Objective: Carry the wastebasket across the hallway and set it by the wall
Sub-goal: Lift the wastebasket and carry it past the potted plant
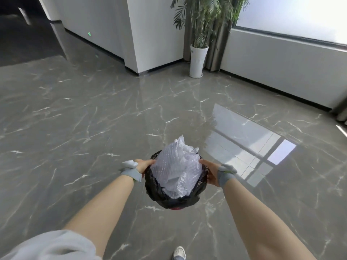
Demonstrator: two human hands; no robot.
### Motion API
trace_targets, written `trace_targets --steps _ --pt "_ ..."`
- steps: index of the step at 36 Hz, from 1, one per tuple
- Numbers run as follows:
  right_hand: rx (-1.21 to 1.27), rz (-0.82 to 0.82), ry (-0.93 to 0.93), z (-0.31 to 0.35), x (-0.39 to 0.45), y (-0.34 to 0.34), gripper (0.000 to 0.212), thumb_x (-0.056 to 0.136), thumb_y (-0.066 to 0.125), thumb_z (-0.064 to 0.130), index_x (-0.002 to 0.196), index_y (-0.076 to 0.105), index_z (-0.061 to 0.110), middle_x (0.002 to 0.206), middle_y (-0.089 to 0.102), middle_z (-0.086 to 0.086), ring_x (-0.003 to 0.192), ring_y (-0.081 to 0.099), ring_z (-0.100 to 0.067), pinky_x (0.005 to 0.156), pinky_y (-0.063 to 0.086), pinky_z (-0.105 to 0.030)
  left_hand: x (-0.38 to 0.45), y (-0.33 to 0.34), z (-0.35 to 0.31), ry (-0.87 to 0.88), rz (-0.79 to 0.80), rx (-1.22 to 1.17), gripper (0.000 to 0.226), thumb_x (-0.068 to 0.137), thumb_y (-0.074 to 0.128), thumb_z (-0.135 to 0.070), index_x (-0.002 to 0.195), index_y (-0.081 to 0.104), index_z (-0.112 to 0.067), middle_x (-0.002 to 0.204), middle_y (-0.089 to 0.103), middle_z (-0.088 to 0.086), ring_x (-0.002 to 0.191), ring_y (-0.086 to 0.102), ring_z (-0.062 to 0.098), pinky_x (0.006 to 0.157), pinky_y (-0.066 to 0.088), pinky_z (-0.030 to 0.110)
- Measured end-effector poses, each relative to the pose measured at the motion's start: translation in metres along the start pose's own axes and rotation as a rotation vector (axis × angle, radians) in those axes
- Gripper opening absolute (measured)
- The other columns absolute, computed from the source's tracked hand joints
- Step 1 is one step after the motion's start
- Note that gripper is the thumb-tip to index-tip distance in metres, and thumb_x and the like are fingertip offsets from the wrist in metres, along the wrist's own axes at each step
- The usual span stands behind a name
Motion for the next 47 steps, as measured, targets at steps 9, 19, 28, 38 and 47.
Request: trace_targets --steps 9,19,28,38,47 --pt "-0.023 -0.011 -0.131 0.132 0.077 -0.01 0.075 0.073 0.084 0.047 0.131 0.061 0.005 0.126 0.071 -0.013 0.103 0.071 -0.028 0.08 0.061 -0.036 0.095 0.023 -0.071 -0.008 -0.016 -0.122 0.069 0.042 0.088 -0.034 0.093 0.066 0.008 0.095 0.075 0.023 0.091 0.074 0.036 0.092 0.056 0.049" --pt "-0.154 0.0 -0.064 0.213 0.172 0.043 0.053 0.08 0.08 0.035 0.119 0.066 0.004 0.098 0.076 -0.01 0.082 0.073 -0.022 0.053 0.053 -0.024 0.152 -0.023 -0.13 -0.072 -0.135 -0.184 0.046 0.062 0.087 -0.022 0.091 0.069 0.009 0.088 0.075 0.02 0.086 0.073 0.035 0.082 0.059 0.042" --pt "-0.215 0.037 -0.051 0.313 0.269 0.101 0.041 0.079 0.081 0.029 0.107 0.069 0.002 0.097 0.075 -0.01 0.083 0.071 -0.028 0.076 0.061 -0.037 0.262 -0.072 -0.198 -0.126 -0.205 -0.303 0.037 0.08 0.072 -0.02 0.103 0.067 0.009 0.098 0.072 0.022 0.089 0.069 0.037 0.082 0.052 0.039" --pt "-0.191 0.016 -0.069 0.429 0.359 0.13 0.044 0.074 0.084 0.031 0.105 0.07 0.004 0.091 0.076 -0.01 0.075 0.073 -0.024 0.059 0.058 -0.03 0.363 -0.101 -0.311 -0.109 -0.194 -0.275 0.048 0.073 0.071 -0.025 0.112 0.062 0.0 0.095 0.07 0.017 0.072 0.064 0.028 0.059 0.047 0.029" --pt "-0.176 -0.012 -0.033 0.501 0.458 0.139 0.047 0.074 0.084 0.031 0.106 0.07 0.0 0.094 0.078 -0.012 0.08 0.075 -0.025 0.065 0.06 -0.03 0.461 -0.104 -0.386 -0.097 -0.222 -0.245 0.014 0.069 0.06 -0.019 0.076 0.06 -0.007 0.071 0.051 0.015 0.048 0.042 0.022 0.051 0.034 0.023"
Point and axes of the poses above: each hand's wrist, its own x-axis towards the middle knuckle, its own y-axis out of the palm, z = x × y, the point moved 10 cm from there along x, towards the middle knuckle
